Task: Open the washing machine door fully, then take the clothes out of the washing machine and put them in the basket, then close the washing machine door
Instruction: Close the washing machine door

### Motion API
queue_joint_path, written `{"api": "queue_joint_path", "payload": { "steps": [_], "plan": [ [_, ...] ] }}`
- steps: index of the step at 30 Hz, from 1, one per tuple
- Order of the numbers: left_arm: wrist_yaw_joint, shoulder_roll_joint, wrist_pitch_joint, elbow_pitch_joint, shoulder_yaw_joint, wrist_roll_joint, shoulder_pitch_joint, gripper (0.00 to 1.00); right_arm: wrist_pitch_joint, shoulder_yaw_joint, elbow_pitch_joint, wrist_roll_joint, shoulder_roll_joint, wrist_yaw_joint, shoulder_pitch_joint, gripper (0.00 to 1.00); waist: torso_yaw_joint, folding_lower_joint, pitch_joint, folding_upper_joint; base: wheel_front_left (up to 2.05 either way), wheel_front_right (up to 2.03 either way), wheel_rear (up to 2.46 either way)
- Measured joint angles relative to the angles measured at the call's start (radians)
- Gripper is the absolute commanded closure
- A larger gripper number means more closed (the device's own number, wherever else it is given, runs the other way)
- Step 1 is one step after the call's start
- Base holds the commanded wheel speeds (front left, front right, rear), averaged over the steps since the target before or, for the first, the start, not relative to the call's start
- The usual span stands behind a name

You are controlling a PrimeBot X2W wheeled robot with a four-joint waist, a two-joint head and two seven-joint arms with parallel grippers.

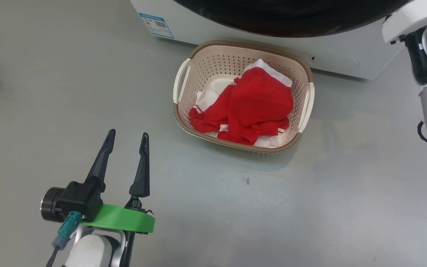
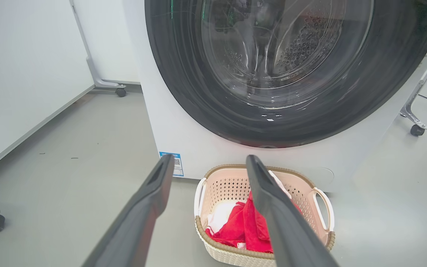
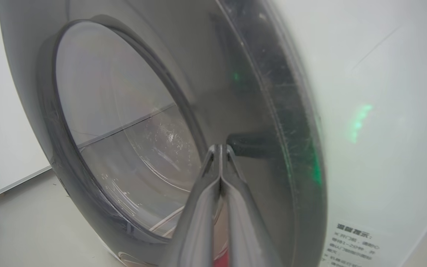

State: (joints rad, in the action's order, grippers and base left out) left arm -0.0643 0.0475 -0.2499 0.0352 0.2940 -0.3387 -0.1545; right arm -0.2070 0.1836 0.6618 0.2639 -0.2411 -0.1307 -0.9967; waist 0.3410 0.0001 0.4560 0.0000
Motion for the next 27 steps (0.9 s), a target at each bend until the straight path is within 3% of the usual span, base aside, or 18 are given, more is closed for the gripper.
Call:
{"api": "queue_joint_path", "payload": {
  "steps": [7, 20, 22, 23, 24, 27],
  "plan": [
    [0.0, 0.0, -0.001, 0.007, -0.014, 0.001, -0.002, 0.0, -0.028, 0.04, 0.014, 0.012, 0.043, 0.0, 0.02, 1.0, -0.019, 0.0, -0.025, 0.0, 0.0, 0.0, 0.0],
    [0.0, 0.0, -0.002, 0.035, -0.048, 0.011, 0.0, 0.0, -0.045, 0.104, 0.005, 0.053, 0.101, 0.0, 0.21, 1.0, -0.087, 0.0, -0.099, 0.0, 0.0, 0.0, 0.0],
    [0.0, 0.0, -0.002, 0.044, -0.052, 0.011, 0.001, 0.0, -0.045, 0.102, 0.002, 0.057, 0.107, 0.0, 0.246, 0.54, -0.1, 0.0, -0.115, 0.0, 0.0, 0.0, 0.0],
    [0.0, 0.0, -0.002, 0.048, -0.053, 0.011, 0.002, 0.0, -0.045, 0.101, 0.001, 0.062, 0.109, 0.0, 0.263, 0.17, -0.106, 0.0, -0.122, 0.0, 0.0, 0.0, 0.0],
    [0.0, 0.001, -0.002, 0.05, -0.054, 0.011, 0.004, 0.0, -0.045, 0.095, -0.007, 0.062, 0.11, 0.0, 0.281, 0.0, -0.112, 0.0, -0.13, 0.0, 0.0, 0.0, 0.0],
    [0.001, 0.002, -0.002, 0.056, -0.054, 0.011, 0.014, 0.0, -0.045, 0.067, -0.04, 0.078, 0.114, 0.0, 0.327, 0.0, -0.131, -0.0001, -0.155, 0.0, 0.0, 0.0, 0.0]
  ]
}}
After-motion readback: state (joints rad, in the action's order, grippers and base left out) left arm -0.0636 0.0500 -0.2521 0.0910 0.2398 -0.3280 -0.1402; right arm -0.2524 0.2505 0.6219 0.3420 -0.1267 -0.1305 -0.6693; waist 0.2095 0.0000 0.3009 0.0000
